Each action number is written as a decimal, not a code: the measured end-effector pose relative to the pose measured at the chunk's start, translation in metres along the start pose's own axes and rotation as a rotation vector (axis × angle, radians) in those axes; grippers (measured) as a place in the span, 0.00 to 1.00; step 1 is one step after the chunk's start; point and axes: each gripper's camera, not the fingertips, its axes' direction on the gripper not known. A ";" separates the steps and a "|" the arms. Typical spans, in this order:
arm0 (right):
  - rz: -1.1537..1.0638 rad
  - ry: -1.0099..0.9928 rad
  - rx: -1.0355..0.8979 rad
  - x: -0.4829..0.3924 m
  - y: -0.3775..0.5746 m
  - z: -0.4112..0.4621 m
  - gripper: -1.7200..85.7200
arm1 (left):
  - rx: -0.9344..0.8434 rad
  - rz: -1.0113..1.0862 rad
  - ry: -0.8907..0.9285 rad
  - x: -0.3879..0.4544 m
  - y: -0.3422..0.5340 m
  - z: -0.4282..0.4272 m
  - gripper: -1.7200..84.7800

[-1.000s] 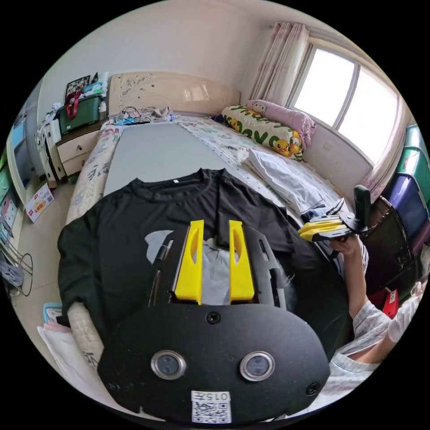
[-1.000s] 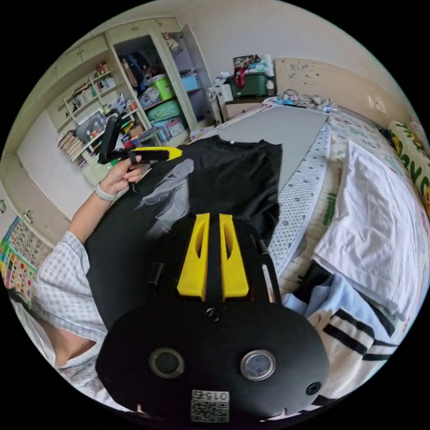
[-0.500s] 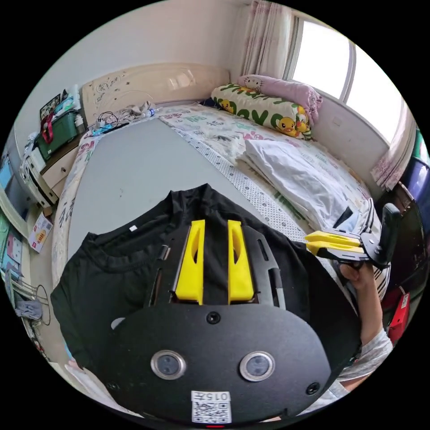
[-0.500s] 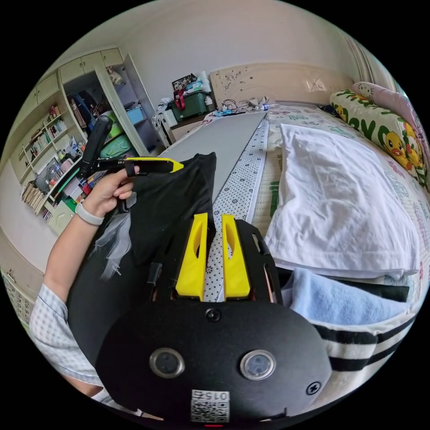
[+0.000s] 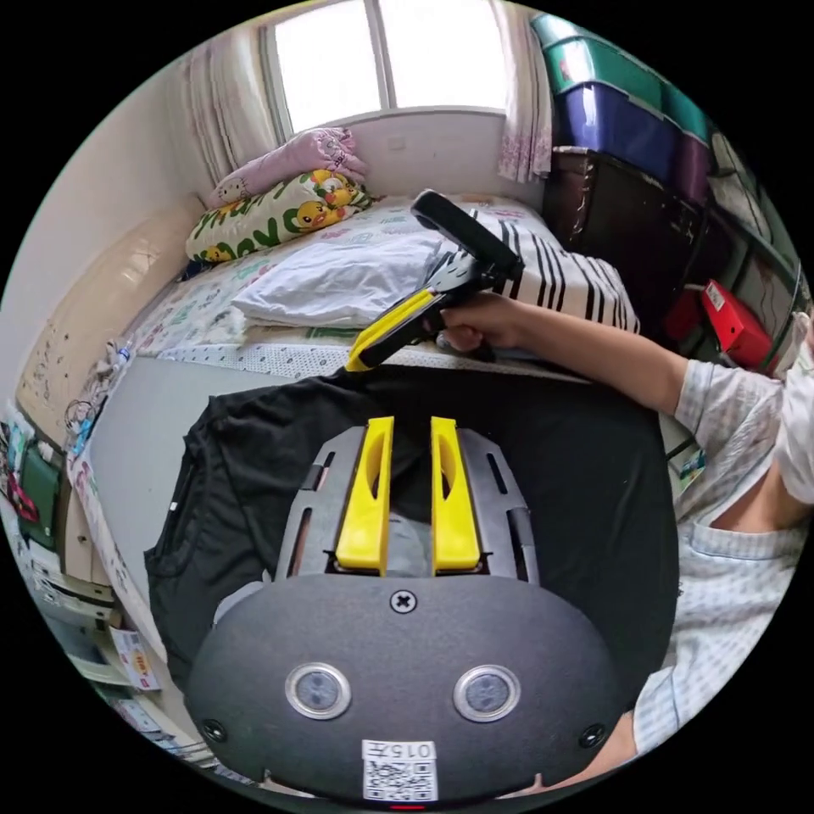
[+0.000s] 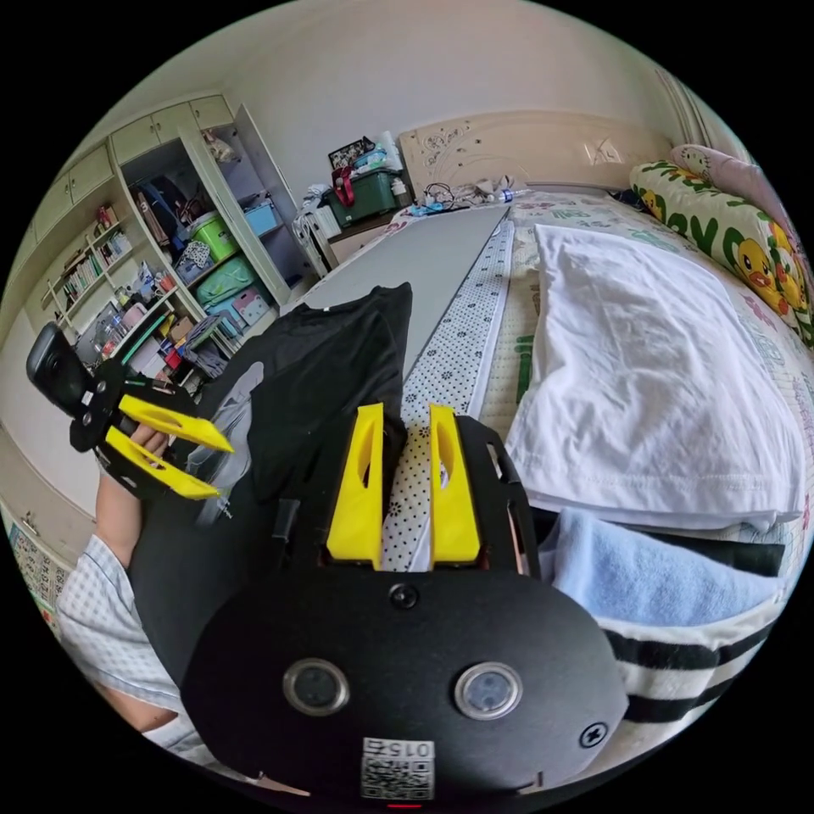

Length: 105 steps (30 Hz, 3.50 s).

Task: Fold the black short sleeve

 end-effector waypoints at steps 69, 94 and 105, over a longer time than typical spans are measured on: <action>-0.649 0.068 -0.235 -0.090 0.083 0.100 0.04 | -0.108 -0.540 -0.017 -0.105 0.123 -0.006 0.03; -0.215 0.125 -0.009 -0.030 -0.009 0.087 0.10 | 0.020 -0.182 0.101 0.015 0.021 0.061 0.12; -0.179 0.263 -0.070 -0.038 -0.052 0.115 0.07 | -0.077 -0.140 0.049 0.057 0.024 0.142 0.08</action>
